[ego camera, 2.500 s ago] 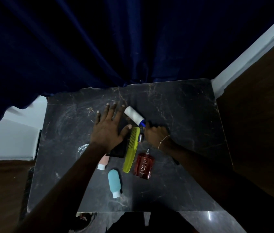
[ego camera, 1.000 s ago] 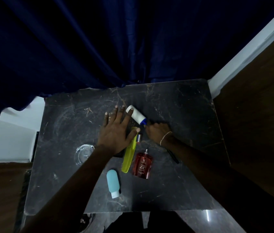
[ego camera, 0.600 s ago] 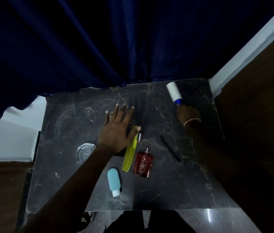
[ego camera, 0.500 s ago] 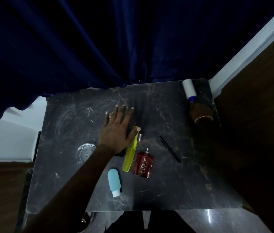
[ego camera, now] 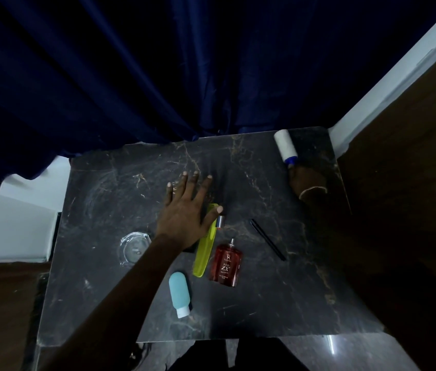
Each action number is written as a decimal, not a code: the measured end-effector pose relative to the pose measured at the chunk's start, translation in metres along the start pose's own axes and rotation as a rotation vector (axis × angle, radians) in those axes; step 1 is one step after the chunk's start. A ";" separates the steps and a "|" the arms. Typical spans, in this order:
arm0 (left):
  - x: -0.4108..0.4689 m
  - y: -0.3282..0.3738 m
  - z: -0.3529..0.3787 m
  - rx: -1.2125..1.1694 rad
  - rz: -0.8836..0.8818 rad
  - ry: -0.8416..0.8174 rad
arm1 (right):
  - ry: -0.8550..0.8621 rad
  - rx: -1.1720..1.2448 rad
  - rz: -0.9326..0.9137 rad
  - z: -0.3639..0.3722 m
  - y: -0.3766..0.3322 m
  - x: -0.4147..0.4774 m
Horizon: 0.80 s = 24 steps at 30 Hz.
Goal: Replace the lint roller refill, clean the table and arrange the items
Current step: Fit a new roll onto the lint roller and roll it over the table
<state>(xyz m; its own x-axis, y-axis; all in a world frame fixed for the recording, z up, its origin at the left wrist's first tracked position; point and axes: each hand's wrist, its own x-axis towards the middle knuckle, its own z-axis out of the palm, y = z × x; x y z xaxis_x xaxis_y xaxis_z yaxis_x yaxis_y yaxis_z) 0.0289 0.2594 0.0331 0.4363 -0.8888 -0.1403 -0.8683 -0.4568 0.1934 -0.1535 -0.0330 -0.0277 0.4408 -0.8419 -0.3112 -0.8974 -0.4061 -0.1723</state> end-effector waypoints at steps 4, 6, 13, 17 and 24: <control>0.005 0.003 -0.001 -0.010 0.011 0.023 | -0.016 -0.001 -0.068 0.012 -0.039 -0.019; 0.007 0.005 -0.002 -0.015 0.009 0.017 | -0.018 -0.046 -0.138 0.019 -0.055 -0.030; 0.011 0.011 -0.003 -0.010 0.016 0.014 | -0.044 -0.183 -0.375 0.049 -0.100 -0.073; 0.012 0.015 0.001 -0.018 0.012 0.008 | -0.164 -0.153 -0.443 0.061 -0.113 -0.085; 0.018 0.010 0.013 -0.122 -0.008 0.042 | -0.103 0.244 -0.263 0.052 -0.102 -0.086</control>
<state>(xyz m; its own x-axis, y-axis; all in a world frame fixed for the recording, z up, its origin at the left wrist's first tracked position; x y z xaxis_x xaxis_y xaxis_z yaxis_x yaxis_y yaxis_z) 0.0252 0.2396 0.0203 0.4547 -0.8847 -0.1024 -0.8308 -0.4628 0.3091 -0.0990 0.0996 -0.0317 0.6662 -0.6751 -0.3169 -0.7280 -0.4967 -0.4725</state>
